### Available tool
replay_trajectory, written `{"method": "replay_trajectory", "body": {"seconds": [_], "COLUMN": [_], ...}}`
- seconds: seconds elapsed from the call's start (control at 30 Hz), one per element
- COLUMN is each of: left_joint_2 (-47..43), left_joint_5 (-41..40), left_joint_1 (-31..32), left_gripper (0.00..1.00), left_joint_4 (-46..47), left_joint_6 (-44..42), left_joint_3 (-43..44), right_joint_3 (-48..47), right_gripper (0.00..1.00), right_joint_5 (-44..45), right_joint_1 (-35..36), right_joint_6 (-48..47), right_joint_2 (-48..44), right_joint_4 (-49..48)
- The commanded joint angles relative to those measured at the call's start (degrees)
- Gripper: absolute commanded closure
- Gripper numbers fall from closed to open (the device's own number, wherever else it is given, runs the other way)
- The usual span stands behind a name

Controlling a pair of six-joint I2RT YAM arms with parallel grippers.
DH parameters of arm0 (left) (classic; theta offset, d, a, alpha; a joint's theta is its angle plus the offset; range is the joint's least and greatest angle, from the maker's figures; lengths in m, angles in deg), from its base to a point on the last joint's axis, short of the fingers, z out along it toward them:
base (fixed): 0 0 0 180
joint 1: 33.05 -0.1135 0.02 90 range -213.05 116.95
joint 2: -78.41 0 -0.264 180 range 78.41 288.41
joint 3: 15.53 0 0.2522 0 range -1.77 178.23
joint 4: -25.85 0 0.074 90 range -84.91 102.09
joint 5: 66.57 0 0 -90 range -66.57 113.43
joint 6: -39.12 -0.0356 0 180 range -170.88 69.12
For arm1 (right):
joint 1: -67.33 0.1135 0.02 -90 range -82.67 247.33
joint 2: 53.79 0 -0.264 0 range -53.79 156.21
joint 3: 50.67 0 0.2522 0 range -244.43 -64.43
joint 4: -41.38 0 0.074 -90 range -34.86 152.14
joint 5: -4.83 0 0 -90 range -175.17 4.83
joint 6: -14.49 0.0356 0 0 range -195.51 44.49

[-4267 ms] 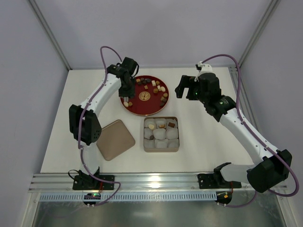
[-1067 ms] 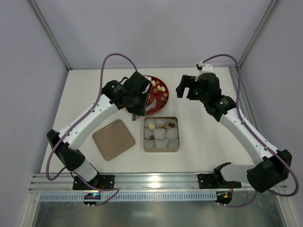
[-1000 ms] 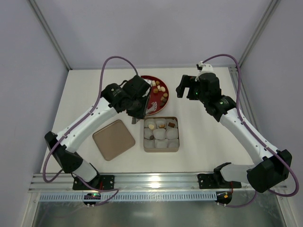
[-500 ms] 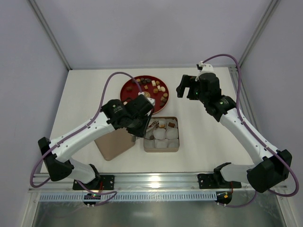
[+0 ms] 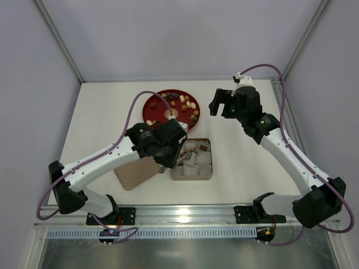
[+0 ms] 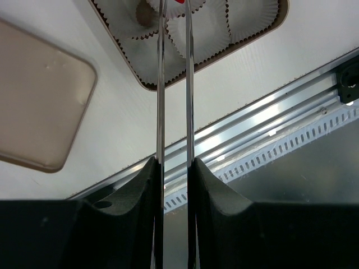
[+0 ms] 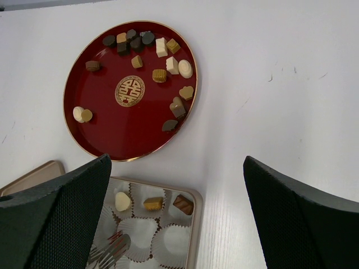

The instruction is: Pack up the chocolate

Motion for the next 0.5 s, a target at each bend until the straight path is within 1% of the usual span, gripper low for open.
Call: {"method": "replay_trajectory", "body": {"seconds": [0.0,0.3,0.47], "left_joint_2": [0.90,2.84,3.63], "left_joint_5": [0.65,-0.32,-0.32], "left_joint_1": [0.39,0.39,0.39], "left_gripper": [0.72,0.70,0.67], "left_joint_4": [2.94,3.91,4.18], "left_joint_6": [0.31,-0.31,-0.66], "left_joint_3": [0.10,-0.51,-0.51], "right_joint_3": [0.20,0.29,0.29], "right_gripper": [0.00,0.00,0.00], "right_joint_5": [0.97,0.97,0.97], "right_joint_1": [-0.30,-0.30,-0.39], "right_joint_6": [-0.74,-0.74,-0.83], "right_joint_2": [-0.90,-0.99,-0.99], "right_joint_4": [-1.26,-1.44,-1.44]}}
